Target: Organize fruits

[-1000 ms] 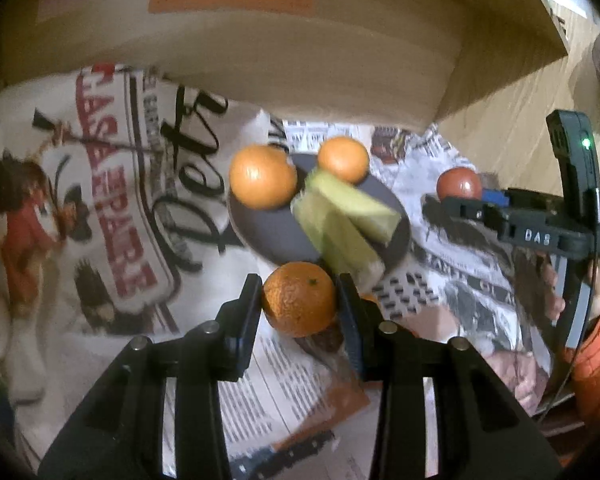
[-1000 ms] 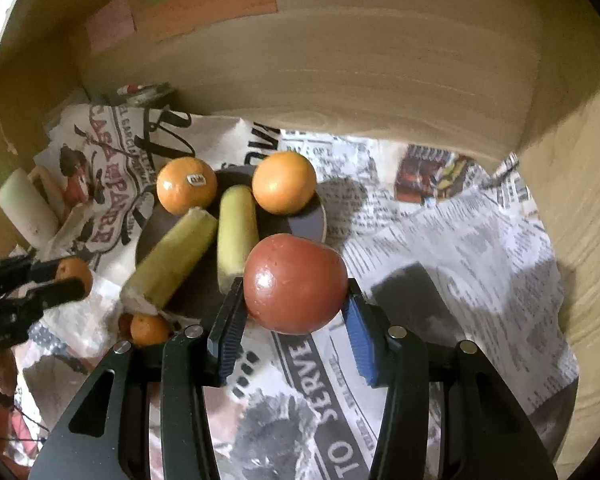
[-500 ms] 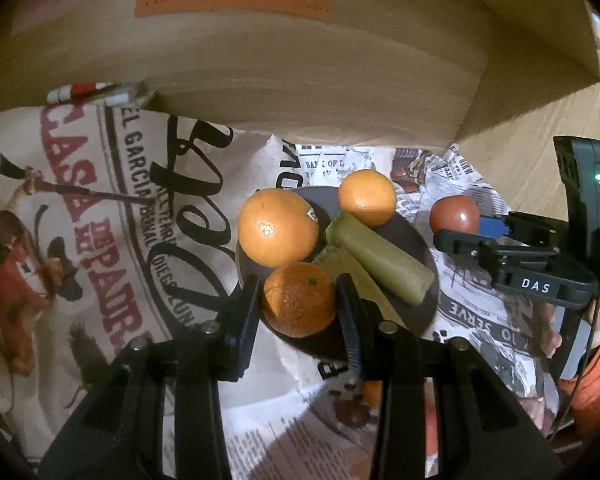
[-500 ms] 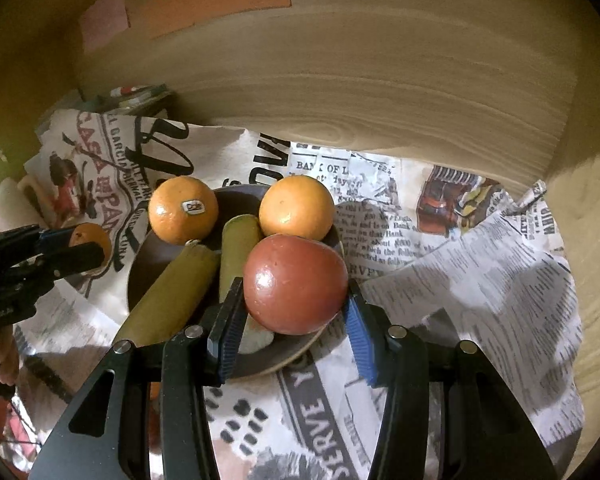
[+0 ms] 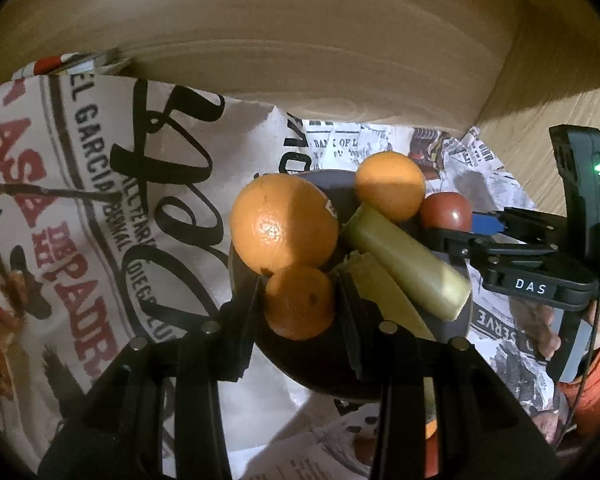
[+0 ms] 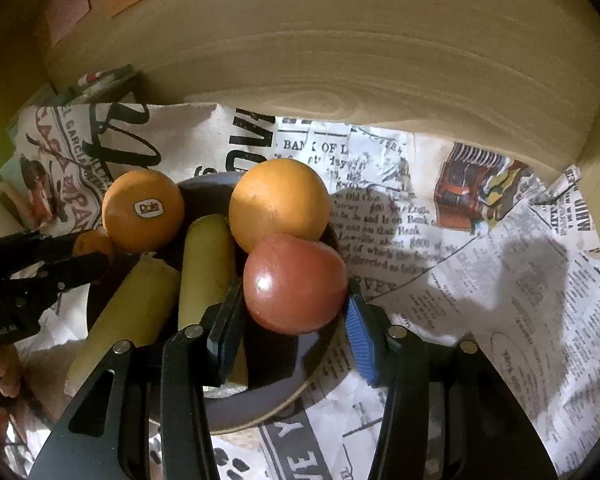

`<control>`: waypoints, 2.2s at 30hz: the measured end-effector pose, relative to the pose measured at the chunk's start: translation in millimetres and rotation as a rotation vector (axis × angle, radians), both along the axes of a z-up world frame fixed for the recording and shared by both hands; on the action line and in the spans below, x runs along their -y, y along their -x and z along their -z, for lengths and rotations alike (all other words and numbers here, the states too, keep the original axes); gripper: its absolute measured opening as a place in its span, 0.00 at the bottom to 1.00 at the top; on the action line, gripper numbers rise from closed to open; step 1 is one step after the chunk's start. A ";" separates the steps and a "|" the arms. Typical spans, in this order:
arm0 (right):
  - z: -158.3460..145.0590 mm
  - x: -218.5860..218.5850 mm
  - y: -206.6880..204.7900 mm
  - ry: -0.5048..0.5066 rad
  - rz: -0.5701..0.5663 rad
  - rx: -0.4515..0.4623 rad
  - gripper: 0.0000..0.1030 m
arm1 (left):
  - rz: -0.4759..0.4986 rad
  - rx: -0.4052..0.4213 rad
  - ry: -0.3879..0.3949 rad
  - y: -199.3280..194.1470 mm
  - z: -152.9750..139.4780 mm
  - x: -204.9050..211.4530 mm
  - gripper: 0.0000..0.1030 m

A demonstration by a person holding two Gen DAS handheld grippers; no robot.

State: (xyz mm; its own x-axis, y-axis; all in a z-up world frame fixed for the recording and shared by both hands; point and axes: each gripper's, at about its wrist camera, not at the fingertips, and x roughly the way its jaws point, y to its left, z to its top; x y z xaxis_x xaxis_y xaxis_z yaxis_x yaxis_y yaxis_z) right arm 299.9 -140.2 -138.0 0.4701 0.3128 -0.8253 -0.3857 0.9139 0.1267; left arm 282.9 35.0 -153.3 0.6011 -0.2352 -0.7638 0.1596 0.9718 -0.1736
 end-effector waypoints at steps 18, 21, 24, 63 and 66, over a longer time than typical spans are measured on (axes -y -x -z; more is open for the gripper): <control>-30.9 -7.0 24.5 -0.014 -0.024 0.066 0.45 | -0.016 0.064 0.028 28.8 -25.5 -5.8 0.41; -45.5 -9.0 41.1 -0.027 -0.029 0.099 0.46 | -0.019 0.099 0.023 46.5 -36.7 -6.6 0.47; -58.4 -11.1 57.1 -0.051 -0.032 0.131 0.47 | -0.027 0.144 0.009 67.5 -48.1 -6.7 0.53; 6.6 -63.1 157.9 -0.035 -0.139 -0.005 0.45 | 0.016 0.007 -0.005 160.7 8.9 -12.9 0.77; 3.9 -56.3 158.8 -0.041 -0.126 0.000 0.45 | 0.038 -0.005 0.002 150.1 9.0 -3.0 0.77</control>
State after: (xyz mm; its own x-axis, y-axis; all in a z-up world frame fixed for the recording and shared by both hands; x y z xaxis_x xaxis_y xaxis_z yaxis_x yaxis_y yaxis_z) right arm 141.1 -83.9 -141.9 0.4250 0.4029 -0.8106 -0.4973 0.8522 0.1629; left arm 132.8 38.0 -162.4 0.5882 -0.2596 -0.7659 0.1957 0.9646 -0.1767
